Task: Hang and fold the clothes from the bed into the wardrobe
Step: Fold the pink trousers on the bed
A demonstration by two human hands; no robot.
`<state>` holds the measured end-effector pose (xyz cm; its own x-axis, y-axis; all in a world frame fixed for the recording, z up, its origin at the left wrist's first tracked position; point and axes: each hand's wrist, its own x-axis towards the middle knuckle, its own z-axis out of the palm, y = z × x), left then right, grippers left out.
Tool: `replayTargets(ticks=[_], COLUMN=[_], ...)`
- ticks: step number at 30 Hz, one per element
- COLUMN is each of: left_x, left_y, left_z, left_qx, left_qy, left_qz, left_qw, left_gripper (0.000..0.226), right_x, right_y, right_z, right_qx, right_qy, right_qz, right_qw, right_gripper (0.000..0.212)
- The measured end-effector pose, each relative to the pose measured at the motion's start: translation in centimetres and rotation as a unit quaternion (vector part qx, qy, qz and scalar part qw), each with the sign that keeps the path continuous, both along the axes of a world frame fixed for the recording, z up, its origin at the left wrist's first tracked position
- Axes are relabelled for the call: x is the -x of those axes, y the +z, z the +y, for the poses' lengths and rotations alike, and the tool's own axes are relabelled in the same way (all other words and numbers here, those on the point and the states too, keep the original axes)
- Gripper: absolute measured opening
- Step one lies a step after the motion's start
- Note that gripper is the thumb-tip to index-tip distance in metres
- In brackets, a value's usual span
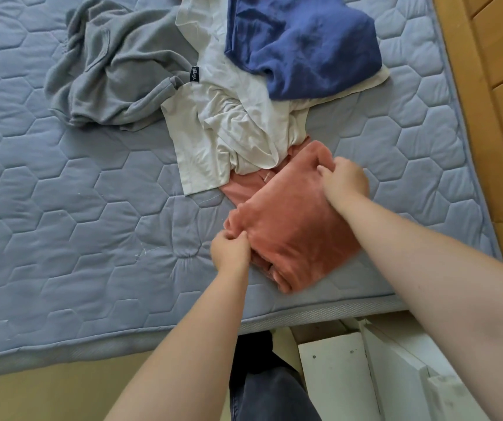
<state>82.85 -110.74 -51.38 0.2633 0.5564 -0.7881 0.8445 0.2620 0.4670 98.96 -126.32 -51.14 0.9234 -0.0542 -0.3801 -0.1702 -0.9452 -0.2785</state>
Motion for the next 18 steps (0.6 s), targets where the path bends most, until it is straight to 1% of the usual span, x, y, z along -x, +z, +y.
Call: replayTargets(ticks=[1,2,3,4,5,6,7,8,9,10,11,12,13,14,15,16,17,18], left_x=[-0.3,-0.7,-1.0,-1.6,-2.0,-2.4,-2.7,-2.7,-2.4,-2.1,-1.8,-1.6,-1.5,-1.6,-1.8,-2.0,-2.1,-2.3], left_y=[0.4,1.0,1.4,2.0,2.4,2.5,2.4,2.3,1.8,1.1,0.3,-0.4,-0.9,-1.2,-1.5,-1.7,-2.0,-2.3], left_z=[-0.2,-0.2,-0.1,0.0,-0.1,-0.3,-0.7,-1.3,-1.9,-2.5,-3.0,-3.5,-3.9,-4.1,-4.4,-4.5,-4.6,-4.7], left_qx=[-0.111,-0.215,-0.293,-0.347,-0.375,-0.381,-0.370,-0.348,-0.326,-0.312,-0.309,-0.316,-0.324,-0.332,-0.336,-0.340,-0.344,-0.349], left_qy=[-0.074,-0.155,-0.236,-0.311,-0.385,-0.452,-0.513,-0.566,-0.609,-0.641,-0.661,-0.669,-0.670,-0.667,-0.664,-0.664,-0.665,-0.668], left_qz=[-0.019,-0.046,-0.099,-0.165,-0.227,-0.271,-0.290,-0.281,-0.251,-0.210,-0.173,-0.147,-0.131,-0.123,-0.116,-0.107,-0.098,-0.091], left_qw=[0.991,0.963,0.921,0.869,0.812,0.759,0.718,0.693,0.678,0.669,0.661,0.657,0.655,0.656,0.658,0.658,0.656,0.651], left_gripper=[0.009,0.027,0.048,0.061,0.066,0.063,0.058,0.053,0.053,0.061,0.069,0.074,0.077,0.077,0.077,0.076,0.076,0.075], right_x=[0.6,1.1,1.4,1.7,2.0,2.5,3.1,3.8,4.6,5.5,6.4,7.4,8.4,9.4,10.3,10.9,11.3,11.6], right_y=[-0.1,0.0,0.2,0.4,0.5,0.5,0.5,0.1,-0.4,-1.1,-1.8,-2.4,-2.9,-3.3,-3.7,-4.1,-4.2,-4.2], right_z=[0.4,0.7,0.8,0.5,-0.1,-0.9,-2.0,-3.2,-4.4,-5.6,-6.7,-7.6,-8.1,-8.5,-8.7,-8.9,-8.8,-8.6], right_qx=[-0.010,-0.030,-0.060,-0.096,-0.131,-0.158,-0.173,-0.181,-0.186,-0.195,-0.211,-0.237,-0.276,-0.337,-0.403,-0.464,-0.518,-0.570], right_qy=[0.000,0.000,-0.003,-0.010,-0.026,-0.050,-0.082,-0.119,-0.166,-0.226,-0.303,-0.394,-0.488,-0.561,-0.604,-0.616,-0.603,-0.576], right_qz=[-0.031,-0.064,-0.093,-0.121,-0.145,-0.165,-0.174,-0.170,-0.151,-0.120,-0.081,-0.035,0.022,0.082,0.128,0.162,0.191,0.218], right_qw=[0.999,0.998,0.994,0.988,0.980,0.972,0.966,0.961,0.957,0.947,0.926,0.887,0.828,0.752,0.675,0.615,0.576,0.545], right_gripper=[0.032,0.031,0.030,0.030,0.030,0.032,0.033,0.033,0.032,0.031,0.031,0.032,0.042,0.051,0.058,0.065,0.071,0.075])
